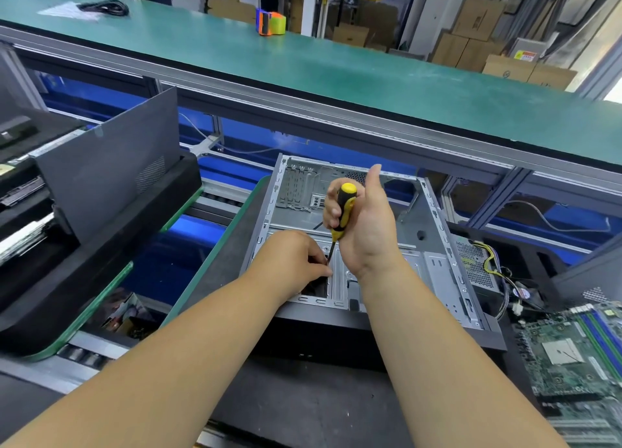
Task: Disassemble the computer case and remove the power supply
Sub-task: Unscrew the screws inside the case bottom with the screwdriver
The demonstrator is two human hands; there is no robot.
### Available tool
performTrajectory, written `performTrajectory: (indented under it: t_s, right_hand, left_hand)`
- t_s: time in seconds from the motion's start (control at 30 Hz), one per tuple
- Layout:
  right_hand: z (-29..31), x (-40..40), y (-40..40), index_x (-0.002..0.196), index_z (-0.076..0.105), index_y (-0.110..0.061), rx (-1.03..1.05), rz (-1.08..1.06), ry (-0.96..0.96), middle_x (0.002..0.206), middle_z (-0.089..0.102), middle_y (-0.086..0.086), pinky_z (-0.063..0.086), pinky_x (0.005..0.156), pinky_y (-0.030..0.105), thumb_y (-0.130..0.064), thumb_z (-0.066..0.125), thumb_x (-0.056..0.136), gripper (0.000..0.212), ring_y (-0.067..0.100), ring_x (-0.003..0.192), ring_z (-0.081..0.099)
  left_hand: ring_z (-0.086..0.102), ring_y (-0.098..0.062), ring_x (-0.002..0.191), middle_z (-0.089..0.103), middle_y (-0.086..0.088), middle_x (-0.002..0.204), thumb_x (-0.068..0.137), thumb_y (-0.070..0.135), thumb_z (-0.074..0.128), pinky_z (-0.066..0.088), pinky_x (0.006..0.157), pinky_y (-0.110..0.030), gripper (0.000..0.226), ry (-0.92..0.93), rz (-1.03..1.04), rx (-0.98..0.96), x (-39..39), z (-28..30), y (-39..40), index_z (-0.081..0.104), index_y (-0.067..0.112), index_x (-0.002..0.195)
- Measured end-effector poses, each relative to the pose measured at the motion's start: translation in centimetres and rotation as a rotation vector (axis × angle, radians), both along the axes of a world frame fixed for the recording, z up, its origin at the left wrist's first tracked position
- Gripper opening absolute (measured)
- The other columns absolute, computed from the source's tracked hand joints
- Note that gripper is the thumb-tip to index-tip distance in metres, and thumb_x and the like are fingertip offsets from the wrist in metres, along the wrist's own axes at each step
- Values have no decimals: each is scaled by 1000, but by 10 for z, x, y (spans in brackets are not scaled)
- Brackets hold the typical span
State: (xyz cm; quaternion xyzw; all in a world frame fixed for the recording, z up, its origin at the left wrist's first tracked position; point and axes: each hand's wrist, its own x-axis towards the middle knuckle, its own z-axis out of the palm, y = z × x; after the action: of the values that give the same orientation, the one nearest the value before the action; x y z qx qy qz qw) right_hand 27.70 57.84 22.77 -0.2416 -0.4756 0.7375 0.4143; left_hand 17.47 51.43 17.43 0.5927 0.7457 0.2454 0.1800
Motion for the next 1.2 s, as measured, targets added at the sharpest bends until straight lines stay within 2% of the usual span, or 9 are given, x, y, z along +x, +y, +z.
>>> performTrajectory:
  t_s: [0.1,0.17,0.27,0.4,0.6,0.7,0.83,1.07,1.2]
  right_hand:
    - [-1,3,-5,80,45,-16,65,9,-6,60,46,0,32,56,27,-38,46,99,29,15,54,37]
    - [1,5,-5,78,46,-17,122,-12,-89,67,54,0,38,59,25,-32,51,97,25,16,58,45]
    - [6,7,-4,76,55,-16,159,-46,-164,72,62,-1,48,65,25,-26,55,99,25,17,65,55]
    - [7,7,-3,78,63,-14,140,-100,-161,70,65,-4,50,66,25,-29,53,100,28,13,65,60]
    - [-3,1,-6,75,67,-13,85,-114,-38,59,50,-1,35,56,24,-39,32,106,53,11,55,43]
    - [-5,2,-7,86,57,-11,99,-88,47,59,46,-3,33,54,21,-44,37,101,42,10,54,39]
    - [-5,6,-7,84,46,-18,160,-97,9,65,51,-2,36,57,24,-33,48,95,19,13,58,42]
    - [2,13,-5,84,62,-15,143,-114,-120,74,63,-5,45,66,25,-28,50,99,23,15,69,57]
    - [3,11,-8,86,65,-10,92,-122,-60,71,63,-2,46,68,25,-23,44,104,30,15,66,56]
  left_hand:
    - [63,-5,73,71,10,77,75,42,78,47,66,-19,12,-18,13,0,-1,0,0,77,31,80]
    - [63,-5,75,71,11,78,75,43,78,48,68,-20,14,-13,16,3,-1,0,0,78,31,81]
    - [62,-4,76,71,12,80,76,45,76,47,67,-18,15,6,5,11,-1,-1,0,78,32,85]
    - [62,-3,75,71,13,78,76,44,77,49,68,-19,14,-8,8,14,-1,-1,-1,78,32,83]
    - [62,-2,73,71,13,77,74,44,78,46,63,-16,12,-12,15,14,0,-1,0,78,33,80]
    - [62,-2,71,71,13,74,72,43,80,45,61,-15,11,-23,24,26,0,-3,0,77,33,77]
    - [62,-3,72,71,12,76,73,43,80,44,62,-15,11,-20,19,24,0,-3,1,77,33,77]
    - [61,-2,72,69,14,75,75,44,77,42,60,-14,12,-9,14,7,0,-1,0,78,34,82]
    - [60,-1,71,68,14,74,76,44,77,38,57,-12,12,0,9,10,0,0,0,78,34,83]
